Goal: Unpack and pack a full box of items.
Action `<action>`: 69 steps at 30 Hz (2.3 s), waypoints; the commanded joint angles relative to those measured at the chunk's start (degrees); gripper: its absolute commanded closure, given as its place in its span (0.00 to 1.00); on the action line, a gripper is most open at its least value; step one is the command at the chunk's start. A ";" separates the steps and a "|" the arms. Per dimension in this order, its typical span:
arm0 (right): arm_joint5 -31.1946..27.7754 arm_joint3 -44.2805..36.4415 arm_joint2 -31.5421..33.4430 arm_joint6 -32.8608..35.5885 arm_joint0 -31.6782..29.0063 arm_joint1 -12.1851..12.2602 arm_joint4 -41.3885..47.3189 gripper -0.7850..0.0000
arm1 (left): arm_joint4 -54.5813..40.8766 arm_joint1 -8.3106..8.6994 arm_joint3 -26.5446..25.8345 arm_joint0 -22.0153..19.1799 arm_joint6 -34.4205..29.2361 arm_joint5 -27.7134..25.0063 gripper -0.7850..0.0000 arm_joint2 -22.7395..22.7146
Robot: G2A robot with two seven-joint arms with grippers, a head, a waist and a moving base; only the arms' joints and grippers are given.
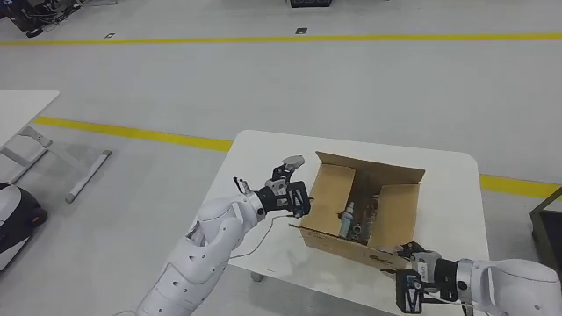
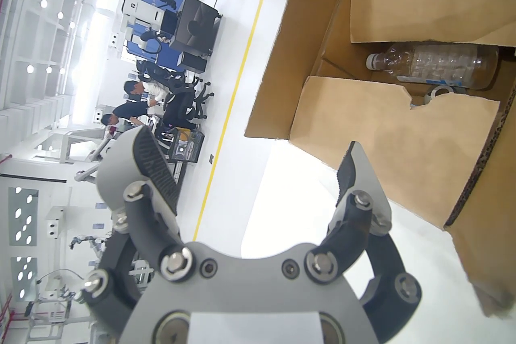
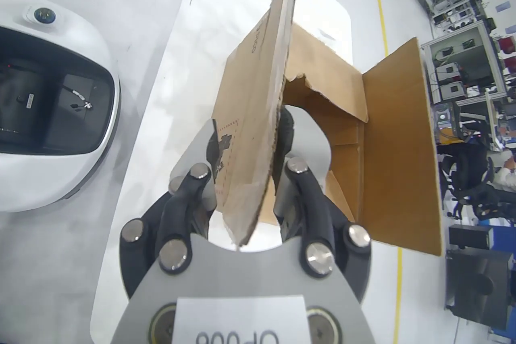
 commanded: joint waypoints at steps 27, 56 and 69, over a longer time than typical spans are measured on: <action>7.40 10.44 15.94 -13.99 -7.26 2.36 17.41 1.00 | -3.98 0.81 1.34 -1.42 -3.53 4.08 0.00 0.68; 4.63 33.52 -9.80 20.95 22.03 -6.38 39.24 1.00 | -4.56 0.79 2.26 -2.23 -5.59 5.80 0.00 1.83; -1.14 36.69 -9.17 9.55 21.85 -6.22 36.95 1.00 | -4.56 0.79 2.26 -2.23 -5.59 5.80 0.00 1.83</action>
